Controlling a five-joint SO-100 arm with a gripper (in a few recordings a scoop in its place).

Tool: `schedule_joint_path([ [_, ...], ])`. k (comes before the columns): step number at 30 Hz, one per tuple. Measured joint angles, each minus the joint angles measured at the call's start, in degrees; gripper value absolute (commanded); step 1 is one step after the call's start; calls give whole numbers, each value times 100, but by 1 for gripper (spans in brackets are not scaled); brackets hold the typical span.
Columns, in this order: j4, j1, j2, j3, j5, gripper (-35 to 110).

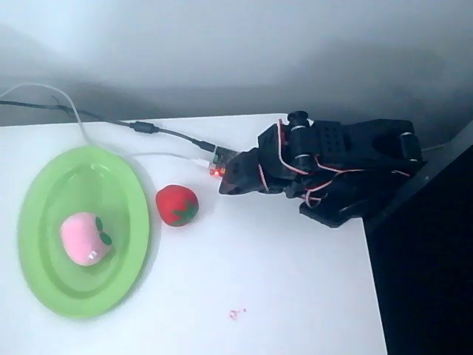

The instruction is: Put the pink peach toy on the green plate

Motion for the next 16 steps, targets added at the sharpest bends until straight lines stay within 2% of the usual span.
schedule_joint_path([
  [16,0,-53,0,0,-26,2],
])
